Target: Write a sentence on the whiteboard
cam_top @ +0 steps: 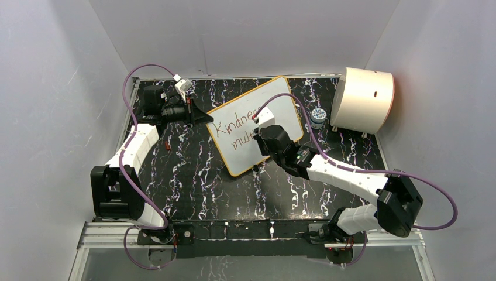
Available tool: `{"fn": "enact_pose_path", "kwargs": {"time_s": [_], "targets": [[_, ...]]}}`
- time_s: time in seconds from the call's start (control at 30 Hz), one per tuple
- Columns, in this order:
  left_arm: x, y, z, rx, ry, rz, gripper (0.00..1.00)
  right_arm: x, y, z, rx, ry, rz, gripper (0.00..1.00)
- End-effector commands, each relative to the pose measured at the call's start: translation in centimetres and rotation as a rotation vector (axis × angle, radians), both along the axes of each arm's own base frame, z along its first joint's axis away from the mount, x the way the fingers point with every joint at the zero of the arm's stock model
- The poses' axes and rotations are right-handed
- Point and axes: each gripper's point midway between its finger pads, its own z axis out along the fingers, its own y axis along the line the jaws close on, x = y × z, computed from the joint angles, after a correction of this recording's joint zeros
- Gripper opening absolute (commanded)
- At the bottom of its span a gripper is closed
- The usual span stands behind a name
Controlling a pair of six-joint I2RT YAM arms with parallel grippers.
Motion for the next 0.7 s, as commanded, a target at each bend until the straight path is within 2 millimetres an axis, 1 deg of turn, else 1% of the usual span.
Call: {"fn": "enact_pose_path", "kwargs": {"time_s": [0.0,0.3,0.47,0.57,0.67], "targets": [[-2.1,-0.9,-5.0,0.085,0.131,-0.035,0.0,-0.3,-0.6,-0.3,0.003,0.013,-0.016,0.0],[-2.1,-0.9,-5.0,0.086,0.131,-0.034,0.0,-0.8,-1.0,-1.0,-0.007,0.041,-0.012,0.0],[-2.1,-0.9,-5.1,0.088,0.132,-0.033,0.0,-0.9,-1.0,-1.0,-0.007,0.041,-0.013,0.0],[-2.1,-0.9,-5.0,0.087,0.131,-0.033,0.0,-0.7,-0.9,-0.5,0.007,0.03,-0.016,0.0],[-2.1,-0.9,-5.1,0.088,0.132,-0.033,0.0,-0.6,-0.9,0.5,0.024,0.006,-0.019,0.0]]}}
